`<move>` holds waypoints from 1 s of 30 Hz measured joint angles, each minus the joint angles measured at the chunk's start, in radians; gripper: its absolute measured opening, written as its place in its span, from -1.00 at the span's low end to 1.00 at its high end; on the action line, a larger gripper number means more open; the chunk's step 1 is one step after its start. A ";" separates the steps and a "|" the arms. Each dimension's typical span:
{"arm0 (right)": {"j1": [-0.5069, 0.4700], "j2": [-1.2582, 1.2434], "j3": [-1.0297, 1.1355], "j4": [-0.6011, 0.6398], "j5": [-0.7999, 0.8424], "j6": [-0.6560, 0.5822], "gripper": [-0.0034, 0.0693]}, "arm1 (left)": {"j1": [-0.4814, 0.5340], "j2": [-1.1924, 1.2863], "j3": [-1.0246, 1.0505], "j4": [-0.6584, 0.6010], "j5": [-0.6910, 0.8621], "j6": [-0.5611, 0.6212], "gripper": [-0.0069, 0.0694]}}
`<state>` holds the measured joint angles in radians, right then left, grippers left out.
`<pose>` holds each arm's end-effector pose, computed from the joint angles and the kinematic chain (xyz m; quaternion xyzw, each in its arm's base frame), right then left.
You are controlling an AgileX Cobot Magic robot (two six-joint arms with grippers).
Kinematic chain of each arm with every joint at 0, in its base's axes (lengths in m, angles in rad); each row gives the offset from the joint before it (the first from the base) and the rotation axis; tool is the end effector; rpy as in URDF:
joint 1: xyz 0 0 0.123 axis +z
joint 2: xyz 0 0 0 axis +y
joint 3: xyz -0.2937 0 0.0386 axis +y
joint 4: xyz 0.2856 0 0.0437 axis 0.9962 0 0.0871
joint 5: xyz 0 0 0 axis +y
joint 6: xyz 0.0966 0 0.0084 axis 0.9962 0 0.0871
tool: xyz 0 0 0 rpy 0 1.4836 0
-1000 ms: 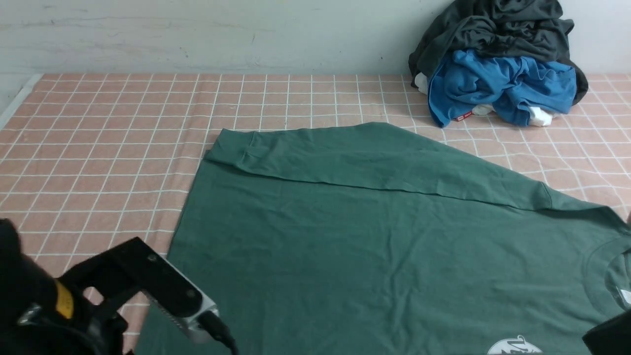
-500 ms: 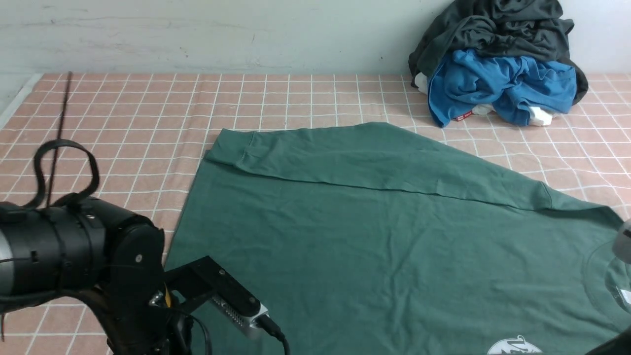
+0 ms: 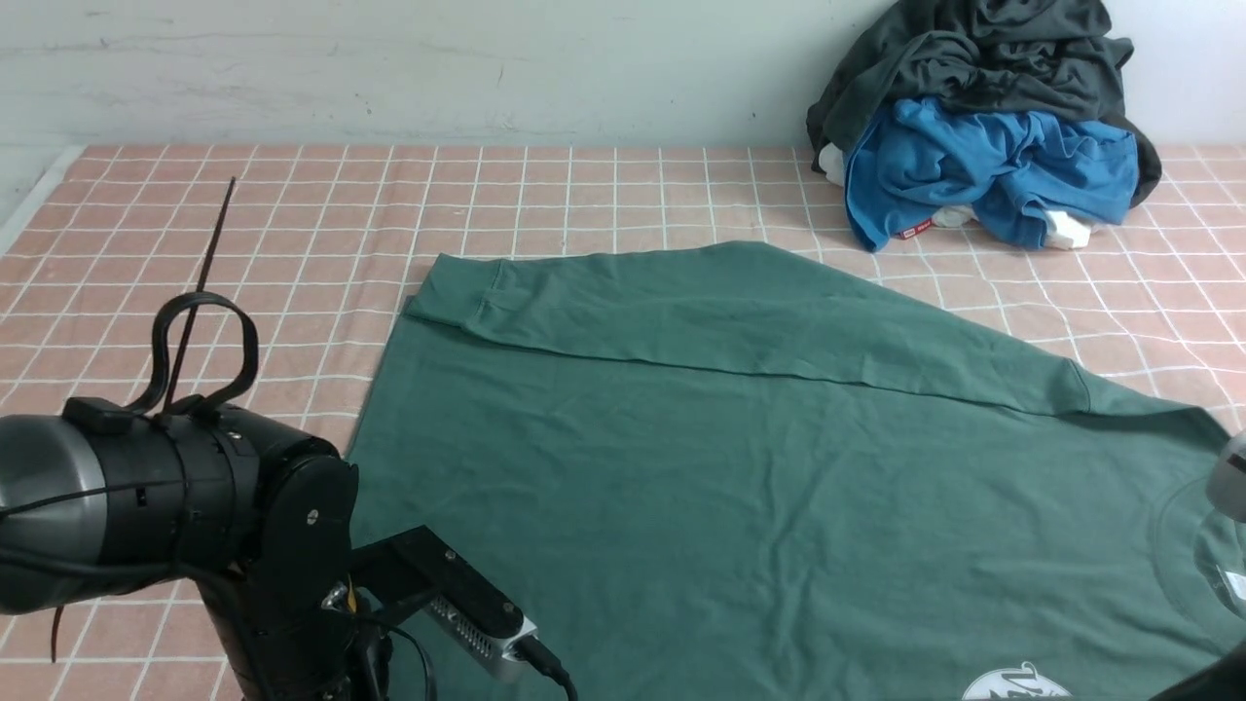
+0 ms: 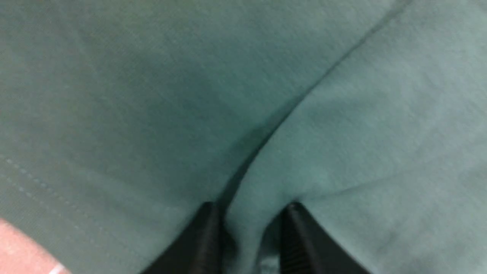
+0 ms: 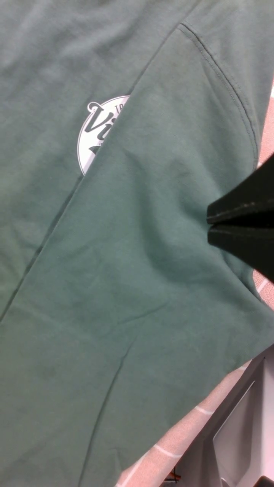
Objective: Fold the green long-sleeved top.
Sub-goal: Use the left arm to clamp the cuff closest to it, then use the left arm to drag and place the cuff at the centered position on the left edge of the fabric
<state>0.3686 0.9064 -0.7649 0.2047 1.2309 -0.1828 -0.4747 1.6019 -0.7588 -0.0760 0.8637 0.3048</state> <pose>0.1478 0.0770 0.2899 -0.2488 0.9529 0.1129 0.1317 0.2337 -0.1264 0.1345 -0.3561 -0.9337 0.0261 0.0267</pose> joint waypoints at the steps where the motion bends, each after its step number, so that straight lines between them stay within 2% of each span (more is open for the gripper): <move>1: 0.000 0.000 0.000 0.000 0.000 0.000 -0.95 | 0.000 -0.012 0.000 0.000 0.004 0.000 -0.49; 3: 0.000 0.000 0.000 0.000 -0.003 0.000 -0.95 | 0.000 -0.034 0.000 -0.002 0.007 0.000 -0.67; 5: 0.000 0.000 0.000 0.000 -0.004 0.000 -0.95 | 0.000 -0.053 0.000 -0.003 0.010 0.000 -0.75; 11: 0.000 0.000 0.000 0.001 -0.014 -0.001 -0.95 | -0.001 -0.087 -0.029 0.017 0.042 0.001 -0.77; 17: 0.000 0.000 0.000 -0.001 -0.015 -0.003 -0.95 | -0.001 -0.088 -0.173 0.083 0.103 0.001 -0.77; 22: 0.000 0.000 0.000 -0.009 -0.015 -0.003 -0.95 | -0.001 -0.074 -0.370 0.152 0.150 0.001 -0.77; 26: 0.000 0.000 0.000 -0.057 -0.020 0.007 -0.95 | -0.001 -0.032 -0.497 0.176 0.191 0.001 -0.77; 30: 0.000 0.000 0.000 -0.136 -0.042 0.068 -0.95 | -0.001 0.048 -0.630 0.197 0.227 0.004 -0.77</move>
<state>0.3686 0.9064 -0.7649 0.0682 1.1884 -0.1149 -0.4754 1.6500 -1.3885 0.1210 1.0904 0.3091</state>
